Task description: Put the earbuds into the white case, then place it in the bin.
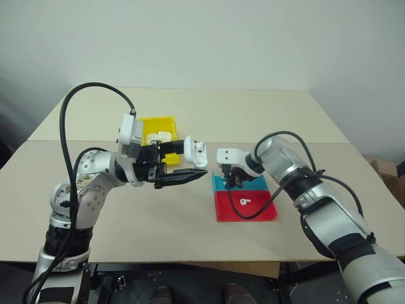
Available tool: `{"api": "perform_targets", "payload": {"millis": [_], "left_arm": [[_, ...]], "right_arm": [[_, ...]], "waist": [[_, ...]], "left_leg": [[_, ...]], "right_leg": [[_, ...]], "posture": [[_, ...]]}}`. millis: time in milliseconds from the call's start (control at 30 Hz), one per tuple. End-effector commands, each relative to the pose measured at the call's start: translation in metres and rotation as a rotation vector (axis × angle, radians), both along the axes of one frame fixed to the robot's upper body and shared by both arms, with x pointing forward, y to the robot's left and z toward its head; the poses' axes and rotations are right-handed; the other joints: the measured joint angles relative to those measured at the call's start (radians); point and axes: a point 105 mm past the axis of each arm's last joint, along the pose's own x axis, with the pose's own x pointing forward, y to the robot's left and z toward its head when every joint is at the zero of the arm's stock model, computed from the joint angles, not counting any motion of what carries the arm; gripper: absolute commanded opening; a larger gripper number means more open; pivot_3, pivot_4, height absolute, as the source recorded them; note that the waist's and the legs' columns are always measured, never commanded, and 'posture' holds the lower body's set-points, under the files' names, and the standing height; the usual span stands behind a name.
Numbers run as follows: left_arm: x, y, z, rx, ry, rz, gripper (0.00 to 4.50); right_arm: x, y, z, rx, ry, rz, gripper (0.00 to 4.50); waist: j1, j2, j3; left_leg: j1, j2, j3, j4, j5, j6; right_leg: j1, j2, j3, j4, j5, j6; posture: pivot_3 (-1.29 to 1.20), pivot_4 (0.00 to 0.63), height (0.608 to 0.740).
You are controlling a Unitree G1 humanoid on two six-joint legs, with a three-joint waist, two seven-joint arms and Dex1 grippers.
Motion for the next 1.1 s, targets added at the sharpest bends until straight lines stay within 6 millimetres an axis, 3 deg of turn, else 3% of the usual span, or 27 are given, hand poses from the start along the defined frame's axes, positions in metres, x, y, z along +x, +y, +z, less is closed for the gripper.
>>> {"api": "perform_targets", "payload": {"millis": [33, 267, 367, 467, 600, 833, 1000, 1100], "left_arm": [[-0.005, 0.002, 0.010, -0.019, -0.047, -0.021, 2.78], [-0.001, 0.001, 0.012, -0.022, -0.044, -0.043, 2.78], [0.002, 0.000, 0.013, -0.023, -0.043, -0.054, 2.78], [0.004, 0.000, 0.014, -0.024, -0.043, -0.062, 2.78], [0.008, -0.003, 0.014, -0.027, -0.041, -0.079, 2.78], [0.019, -0.013, 0.011, -0.025, -0.021, -0.113, 2.78], [0.022, -0.023, 0.014, -0.035, -0.024, -0.147, 2.78], [0.023, -0.027, 0.017, -0.036, -0.031, -0.164, 2.78]], "right_arm": [[-0.001, -0.006, 0.011, 0.060, 0.006, -0.030, 0.64], [0.001, -0.022, 0.047, 0.251, -0.012, -0.164, 0.64], [-0.005, -0.032, 0.083, 0.490, 0.008, -0.247, 0.64], [-0.021, -0.043, 0.120, 0.774, 0.026, -0.268, 0.64], [-0.064, -0.057, 0.165, 1.193, 0.053, -0.191, 0.64], [-0.117, -0.045, 0.189, 1.482, 0.081, -0.064, 0.64], [-0.133, -0.020, 0.191, 1.512, 0.093, -0.018, 0.64], [-0.141, -0.006, 0.180, 1.479, 0.103, 0.004, 0.64]], "waist": [[0.000, 0.000, 0.000], [0.002, 0.000, 0.000], [0.003, 0.000, 0.000], [0.006, 0.000, 0.000], [0.010, 0.000, 0.000], [-0.002, 0.001, 0.000], [-0.001, 0.001, 0.000], [0.000, 0.001, 0.000]], "left_leg": [[0.000, 0.000, 0.000, 0.000, 0.000, 0.000], [0.000, 0.000, 0.000, 0.000, 0.000, 0.000], [-0.001, 0.000, 0.000, 0.000, 0.000, 0.000], [-0.001, 0.000, 0.000, 0.000, 0.000, 0.000], [-0.001, 0.000, -0.001, 0.000, 0.000, 0.000], [0.000, 0.000, -0.002, 0.000, 0.000, 0.000], [0.000, 0.000, -0.003, 0.000, 0.000, 0.000], [0.000, 0.000, -0.003, 0.000, 0.000, 0.000]], "right_leg": [[0.000, 0.000, 0.000, 0.000, 0.000, 0.000], [0.000, 0.000, 0.000, 0.000, 0.000, 0.000], [0.000, 0.000, 0.000, 0.000, 0.000, 0.000], [0.000, 0.000, 0.000, -0.001, 0.000, 0.000], [0.001, 0.000, -0.001, -0.001, 0.000, 0.000], [0.001, 0.000, -0.001, 0.001, 0.001, 0.000], [0.000, 0.001, -0.001, 0.002, 0.000, 0.000], [0.000, 0.001, -0.001, 0.002, 0.000, 0.000]], "posture": [[0.00, 0.150, 0.740], [0.00, 0.150, 0.740], [0.00, 0.150, 0.740], [0.00, 0.150, 0.740], [0.00, 0.150, 0.740], [0.00, 0.150, 0.740], [0.00, 0.150, 0.740], [0.00, 0.150, 0.740]]}}
